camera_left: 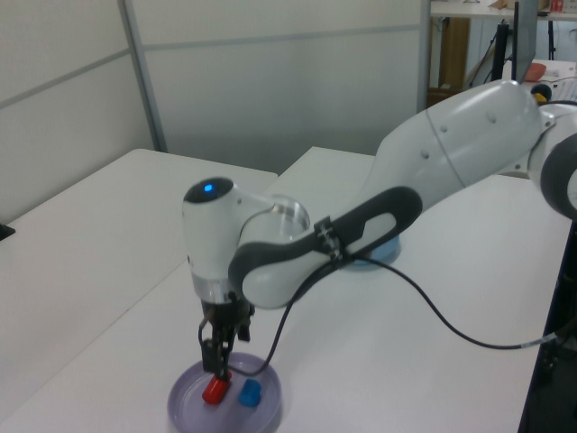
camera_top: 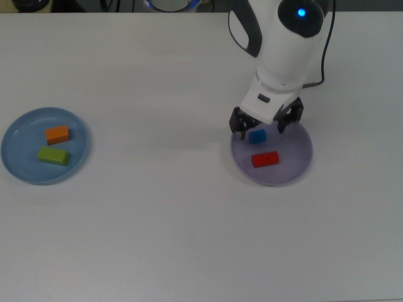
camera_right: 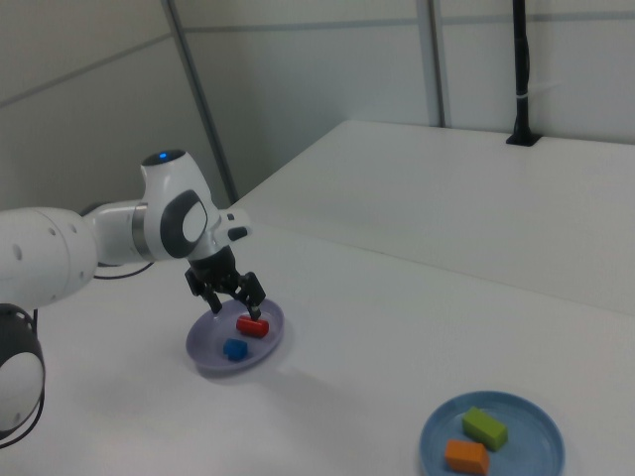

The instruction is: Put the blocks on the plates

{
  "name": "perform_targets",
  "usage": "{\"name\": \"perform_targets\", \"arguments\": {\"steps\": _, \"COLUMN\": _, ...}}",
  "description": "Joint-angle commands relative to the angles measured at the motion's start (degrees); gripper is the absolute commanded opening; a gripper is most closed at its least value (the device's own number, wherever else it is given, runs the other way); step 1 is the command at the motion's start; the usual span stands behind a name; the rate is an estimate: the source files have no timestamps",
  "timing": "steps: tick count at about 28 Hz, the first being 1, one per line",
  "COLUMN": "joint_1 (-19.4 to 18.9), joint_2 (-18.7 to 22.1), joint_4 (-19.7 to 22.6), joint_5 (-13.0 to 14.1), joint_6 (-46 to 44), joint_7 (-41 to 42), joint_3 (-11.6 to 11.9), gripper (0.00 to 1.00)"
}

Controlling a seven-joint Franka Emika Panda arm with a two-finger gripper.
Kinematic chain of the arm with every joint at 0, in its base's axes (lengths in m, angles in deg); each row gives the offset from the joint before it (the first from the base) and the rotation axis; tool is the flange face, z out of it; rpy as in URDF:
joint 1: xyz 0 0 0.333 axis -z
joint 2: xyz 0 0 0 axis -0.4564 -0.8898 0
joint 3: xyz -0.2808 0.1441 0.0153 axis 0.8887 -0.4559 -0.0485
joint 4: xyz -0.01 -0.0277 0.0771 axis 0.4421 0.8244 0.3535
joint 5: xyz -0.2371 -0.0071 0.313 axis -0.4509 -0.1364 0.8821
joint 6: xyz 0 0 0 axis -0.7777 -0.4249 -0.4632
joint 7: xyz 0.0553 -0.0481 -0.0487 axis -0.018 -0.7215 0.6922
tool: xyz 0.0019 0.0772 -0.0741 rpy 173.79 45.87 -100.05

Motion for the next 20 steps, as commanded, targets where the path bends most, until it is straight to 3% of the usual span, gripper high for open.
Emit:
{"name": "perform_targets", "arguments": {"steps": 1, "joint_1": -0.1, "joint_2": 5.3, "joint_4": 0.4, "joint_5": 1.8, "joint_6": -8.2, "joint_7": -1.1, "joint_3": 1.7, "gripper": 1.00}}
{"name": "perform_targets", "arguments": {"steps": 9, "joint_1": 1.1, "joint_2": 10.3, "joint_4": -3.9, "joint_5": 3.1, "joint_6": -24.5, "joint_7": -1.2, "joint_3": 4.6, "gripper": 1.00}}
{"name": "perform_targets", "arguments": {"steps": 15, "joint_1": 7.8, "joint_2": 17.3, "joint_4": -4.4, "joint_5": 8.1, "joint_6": -30.7, "joint_7": -0.1, "joint_3": 6.5, "gripper": 1.00}}
{"name": "perform_targets", "arguments": {"steps": 20, "joint_1": 9.4, "joint_2": 20.6, "joint_4": -5.0, "joint_5": 6.2, "joint_6": -32.9, "joint_7": 2.6, "joint_3": 7.4, "gripper": 1.00}}
